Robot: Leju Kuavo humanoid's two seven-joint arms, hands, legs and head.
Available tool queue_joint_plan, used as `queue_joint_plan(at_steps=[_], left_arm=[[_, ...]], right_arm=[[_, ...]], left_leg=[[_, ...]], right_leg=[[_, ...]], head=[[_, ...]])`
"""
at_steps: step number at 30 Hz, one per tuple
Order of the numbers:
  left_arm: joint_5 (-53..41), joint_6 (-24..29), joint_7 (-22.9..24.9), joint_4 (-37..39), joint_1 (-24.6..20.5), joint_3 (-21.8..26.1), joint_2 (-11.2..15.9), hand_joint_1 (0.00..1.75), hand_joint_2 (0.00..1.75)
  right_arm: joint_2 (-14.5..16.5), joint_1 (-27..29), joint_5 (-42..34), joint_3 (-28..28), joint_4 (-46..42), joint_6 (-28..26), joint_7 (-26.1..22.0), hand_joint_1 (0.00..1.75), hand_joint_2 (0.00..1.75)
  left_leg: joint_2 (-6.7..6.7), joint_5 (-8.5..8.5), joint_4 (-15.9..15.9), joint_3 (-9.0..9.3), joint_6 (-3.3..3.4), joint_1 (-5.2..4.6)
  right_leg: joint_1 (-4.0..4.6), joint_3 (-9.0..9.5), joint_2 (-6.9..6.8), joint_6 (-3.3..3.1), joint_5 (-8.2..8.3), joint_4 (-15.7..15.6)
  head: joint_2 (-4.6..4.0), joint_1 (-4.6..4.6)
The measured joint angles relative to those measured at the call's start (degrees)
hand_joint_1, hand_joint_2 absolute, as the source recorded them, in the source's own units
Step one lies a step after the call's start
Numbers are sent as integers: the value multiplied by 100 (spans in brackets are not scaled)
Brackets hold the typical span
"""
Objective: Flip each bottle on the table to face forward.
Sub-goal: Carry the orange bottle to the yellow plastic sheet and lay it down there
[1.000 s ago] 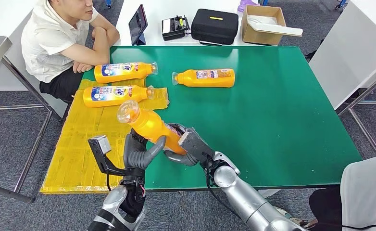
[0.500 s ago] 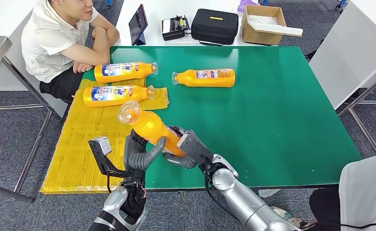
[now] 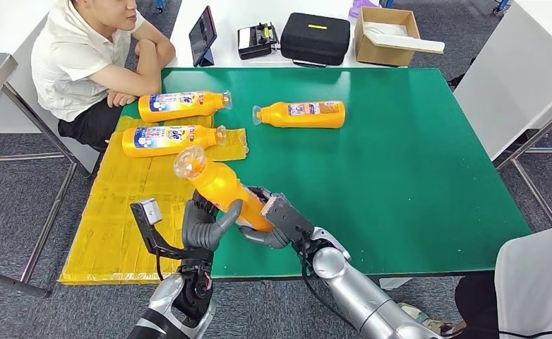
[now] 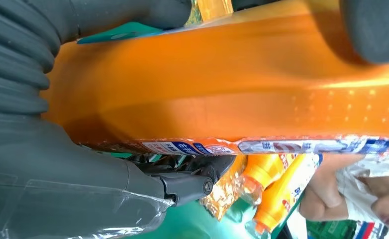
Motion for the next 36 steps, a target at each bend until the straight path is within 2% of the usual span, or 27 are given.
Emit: queue_joint_plan(at_steps=[8, 12, 16, 19, 22, 26, 29, 32, 36], left_arm=[[118, -395, 26, -44, 5, 77, 4, 175, 175], [-304, -171, -133, -145, 11, 61, 32, 175, 175], [-1137, 199, -444, -242, 46, -10, 109, 175, 175], [-1360, 203, -469, -378, 156, -20, 157, 175, 175], [-1652, 367, -545, -494, 251, -16, 213, 175, 175], [-3250, 1728, -905, -506, 240, -67, 263, 175, 175], [-4286, 2349, -903, -430, 164, -161, 306, 175, 175], [-5711, 2765, -526, -305, 108, -228, 346, 175, 175], [-8061, 2939, 375, -107, 89, -241, 423, 175, 175]], right_arm=[[-18, 26, -327, 0, 40, 308, -43, 0, 175], [-98, 171, -333, -55, 63, 173, -46, 0, 175], [-443, 517, -262, -323, -80, -31, 14, 0, 175], [-752, 859, -207, -720, -325, 26, 63, 0, 175], [-897, 1197, -80, -1168, -527, 26, -26, 0, 175], [-827, 1616, 303, -1566, -853, -351, -345, 0, 175], [-748, 1743, 426, -1718, -1065, -475, -463, 0, 175], [-662, 1763, 523, -1861, -1232, -560, -579, 0, 175], [-507, 1761, 654, -2083, -1503, -693, -744, 0, 175]], left_leg=[[0, 0, 0, 0, 0, 0], [-1, 0, 1, -1, 0, 0], [-21, 0, 2, -7, 0, -1], [-28, -1, 2, -12, 2, -6], [-28, -3, 2, -14, 3, -8], [-27, -3, 1, -14, 2, -5], [-26, -1, 1, -13, 0, 0], [-24, 1, 1, -12, 2, 1], [-25, 3, 1, -13, 4, -3]], right_leg=[[0, -1, 0, 0, 0, 0], [-1, -2, -1, 0, 0, -1], [-2, -1, -19, 1, -1, -1], [-6, -1, -29, 2, -2, -2], [-7, -4, -29, 2, -2, -2], [1, -8, -28, 1, -3, -2], [4, -8, -28, -1, -3, -1], [2, -6, -28, -1, -3, -1], [-4, -3, -28, 0, -2, -1]], head=[[0, 0], [0, -1], [0, 0], [0, 0], [0, 0], [0, -1], [0, -1], [0, 0], [0, 0]])
